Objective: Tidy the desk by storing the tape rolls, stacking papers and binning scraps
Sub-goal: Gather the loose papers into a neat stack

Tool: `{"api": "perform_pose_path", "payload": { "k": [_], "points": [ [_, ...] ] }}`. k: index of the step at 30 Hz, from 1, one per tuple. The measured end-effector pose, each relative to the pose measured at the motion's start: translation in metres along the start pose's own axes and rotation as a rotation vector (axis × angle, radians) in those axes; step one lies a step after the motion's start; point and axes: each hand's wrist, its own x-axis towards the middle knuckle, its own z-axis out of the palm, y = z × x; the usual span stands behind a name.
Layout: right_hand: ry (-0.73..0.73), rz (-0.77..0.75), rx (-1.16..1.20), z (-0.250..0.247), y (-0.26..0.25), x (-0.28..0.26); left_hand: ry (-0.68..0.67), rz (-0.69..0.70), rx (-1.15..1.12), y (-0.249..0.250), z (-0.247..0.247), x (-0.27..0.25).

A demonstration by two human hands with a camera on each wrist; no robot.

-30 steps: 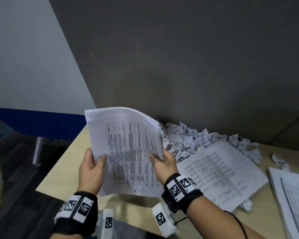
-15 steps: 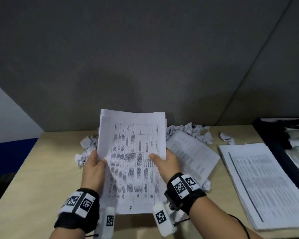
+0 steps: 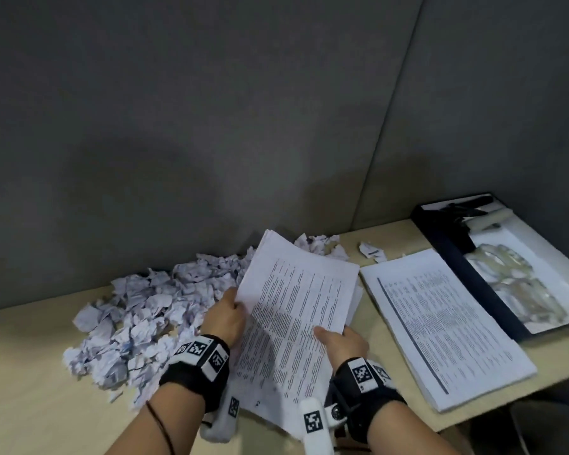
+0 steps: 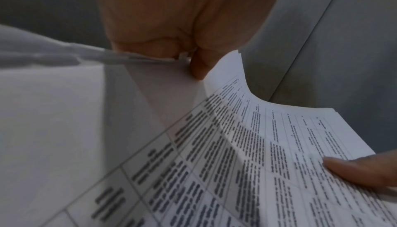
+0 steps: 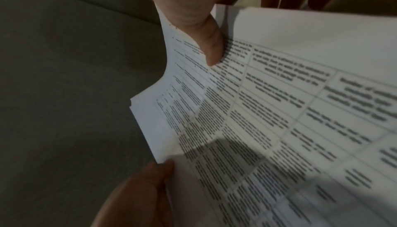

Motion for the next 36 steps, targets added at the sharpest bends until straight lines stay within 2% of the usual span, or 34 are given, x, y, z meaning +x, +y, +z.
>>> {"api": "perform_pose_path", "payload": {
  "k": [5, 9, 13, 18, 21, 26, 31, 36],
  "points": [
    [-0.110, -0.018, -0.021, -0.009, -0.001, 0.010, -0.048, -0.040, 0.080, -0.002, 0.016, 0.008],
    [-0.053, -0.069, -0.008, -0.003, 0.002, 0.012, -0.070, -0.069, 0.159, -0.008, 0.022, 0.016],
    [0.002, -0.180, -0.029, 0.005, -0.001, 0.008, -0.067, -0.080, 0.140, -0.010, 0.023, 0.020],
    [0.039, -0.274, 0.108, 0.005, -0.014, -0.004, 0.075, -0.054, -0.048, 0.001, 0.011, 0.008],
    [-0.038, -0.230, 0.230, 0.001, -0.032, -0.012, 0.160, -0.030, -0.213, 0.005, -0.006, -0.003],
    [-0.180, -0.375, 0.208, 0.019, -0.063, -0.034, 0.277, -0.081, -0.638, 0.008, -0.044, -0.025],
    [-0.336, -0.536, 0.243, 0.048, -0.078, -0.069, 0.412, -0.053, -0.790, -0.013, -0.082, -0.052],
    [-0.540, -0.635, 0.165, 0.095, -0.069, -0.107, 0.624, -0.066, -0.933, -0.067, -0.114, -0.092]
  ]
}}
